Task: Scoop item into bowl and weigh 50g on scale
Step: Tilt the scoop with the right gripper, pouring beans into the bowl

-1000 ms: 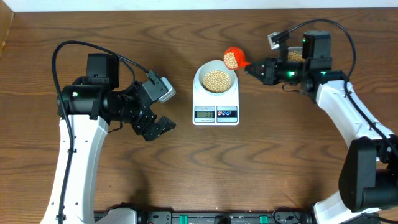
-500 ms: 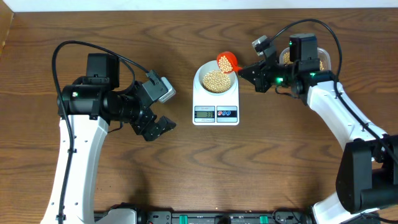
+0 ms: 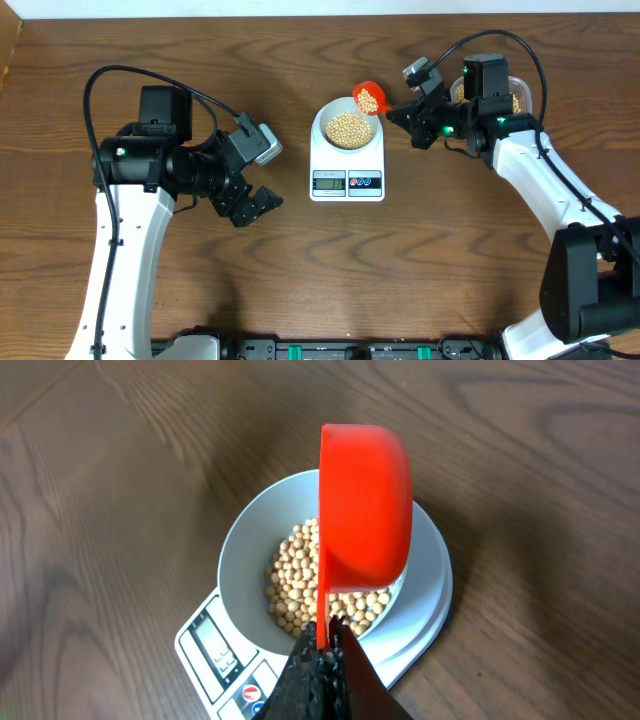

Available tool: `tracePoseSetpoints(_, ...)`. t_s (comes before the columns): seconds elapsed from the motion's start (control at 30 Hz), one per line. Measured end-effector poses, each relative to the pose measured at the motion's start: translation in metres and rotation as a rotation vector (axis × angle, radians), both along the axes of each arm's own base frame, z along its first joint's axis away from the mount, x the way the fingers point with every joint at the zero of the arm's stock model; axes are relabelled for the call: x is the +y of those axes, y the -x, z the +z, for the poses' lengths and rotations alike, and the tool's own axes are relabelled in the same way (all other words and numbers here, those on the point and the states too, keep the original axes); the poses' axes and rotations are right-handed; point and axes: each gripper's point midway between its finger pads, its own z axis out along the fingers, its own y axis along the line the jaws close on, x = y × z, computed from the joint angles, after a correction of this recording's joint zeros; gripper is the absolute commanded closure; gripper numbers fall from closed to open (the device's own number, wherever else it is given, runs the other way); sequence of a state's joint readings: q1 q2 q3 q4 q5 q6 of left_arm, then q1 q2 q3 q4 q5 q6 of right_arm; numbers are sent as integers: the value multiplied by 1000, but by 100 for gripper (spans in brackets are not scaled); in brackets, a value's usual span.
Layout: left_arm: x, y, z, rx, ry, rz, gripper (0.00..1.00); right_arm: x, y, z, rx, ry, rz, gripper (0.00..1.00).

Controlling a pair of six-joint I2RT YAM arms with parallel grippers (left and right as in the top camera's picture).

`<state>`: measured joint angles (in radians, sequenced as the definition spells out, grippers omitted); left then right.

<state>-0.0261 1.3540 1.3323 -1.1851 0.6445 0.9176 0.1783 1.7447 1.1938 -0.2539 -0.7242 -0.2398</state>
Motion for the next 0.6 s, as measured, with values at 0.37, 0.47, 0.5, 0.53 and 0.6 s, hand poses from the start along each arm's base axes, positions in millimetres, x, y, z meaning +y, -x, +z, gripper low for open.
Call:
tracePoseSetpoints(0.37,0,0,0,0,0,0,5,0,0,0,-8,5,6,99)
tracePoseSetpoints(0.47,0,0,0,0,0,0,5,0,0,0,-9,5,6,99)
tracePoseSetpoints(0.5,0,0,0,0,0,0,5,0,0,0,-8,5,6,99)
tracePoseSetpoints(0.53,0,0,0,0,0,0,5,0,0,0,-9,5,6,99)
tracePoseSetpoints(0.6,0,0,0,0,0,0,5,0,0,0,-9,5,6,99)
